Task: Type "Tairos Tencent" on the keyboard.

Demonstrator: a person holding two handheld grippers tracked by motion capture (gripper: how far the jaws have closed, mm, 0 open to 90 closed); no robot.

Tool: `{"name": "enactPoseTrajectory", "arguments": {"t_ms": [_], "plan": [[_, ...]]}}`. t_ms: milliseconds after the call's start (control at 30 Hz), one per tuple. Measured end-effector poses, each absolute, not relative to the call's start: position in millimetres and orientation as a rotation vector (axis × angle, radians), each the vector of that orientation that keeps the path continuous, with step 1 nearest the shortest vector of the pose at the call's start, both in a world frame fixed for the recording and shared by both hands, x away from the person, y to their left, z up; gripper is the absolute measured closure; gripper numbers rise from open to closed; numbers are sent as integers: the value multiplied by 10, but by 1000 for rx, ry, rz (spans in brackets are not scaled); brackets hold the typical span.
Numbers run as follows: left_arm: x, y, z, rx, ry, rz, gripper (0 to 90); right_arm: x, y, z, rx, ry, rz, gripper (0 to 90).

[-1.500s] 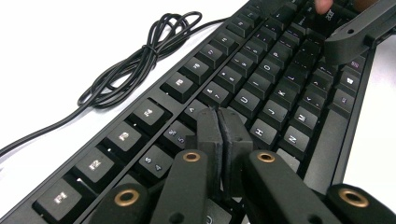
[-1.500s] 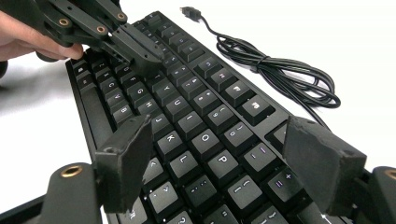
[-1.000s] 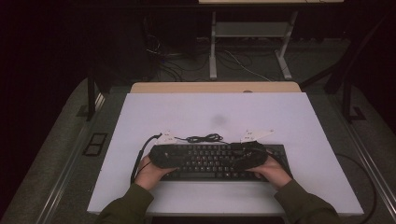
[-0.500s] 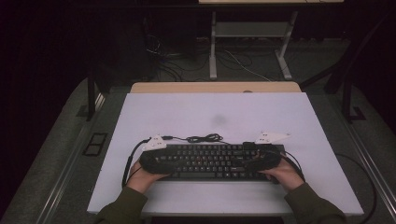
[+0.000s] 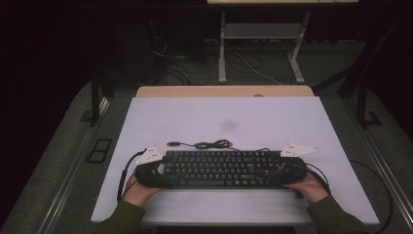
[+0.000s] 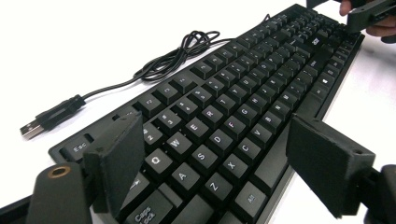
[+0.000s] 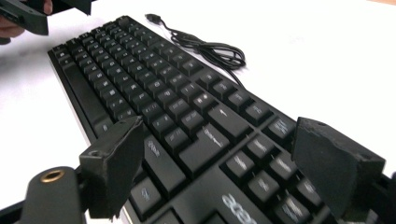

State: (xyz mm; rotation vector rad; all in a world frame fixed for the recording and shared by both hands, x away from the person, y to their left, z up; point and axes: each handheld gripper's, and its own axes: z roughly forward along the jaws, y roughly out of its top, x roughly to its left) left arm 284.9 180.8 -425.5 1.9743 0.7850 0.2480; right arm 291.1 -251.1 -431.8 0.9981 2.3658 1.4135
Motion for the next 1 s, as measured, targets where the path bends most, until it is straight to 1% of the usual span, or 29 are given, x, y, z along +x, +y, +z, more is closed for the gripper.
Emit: {"name": "enactPoseTrajectory", "arguments": {"t_ms": [267, 533, 667, 800, 1000], "plan": [[2844, 1842, -4276, 1971, 787, 248, 138, 2783, -2727, -4329, 999, 2333, 1415, 168], [2834, 1837, -4272, 1964, 789, 251, 105, 2769, -2889, -4337, 1000, 2302, 1414, 157], [2832, 1837, -4269, 1965, 792, 251, 66, 2776, -2944, -4354, 1004, 2295, 1399, 156], [2835, 1832, -4268, 1959, 799, 256, 0, 2768, -2977, -4364, 1008, 2301, 1390, 145], [2836, 1819, -4268, 1968, 806, 254, 0, 2771, -2988, -4371, 1020, 2304, 1391, 144]]}}
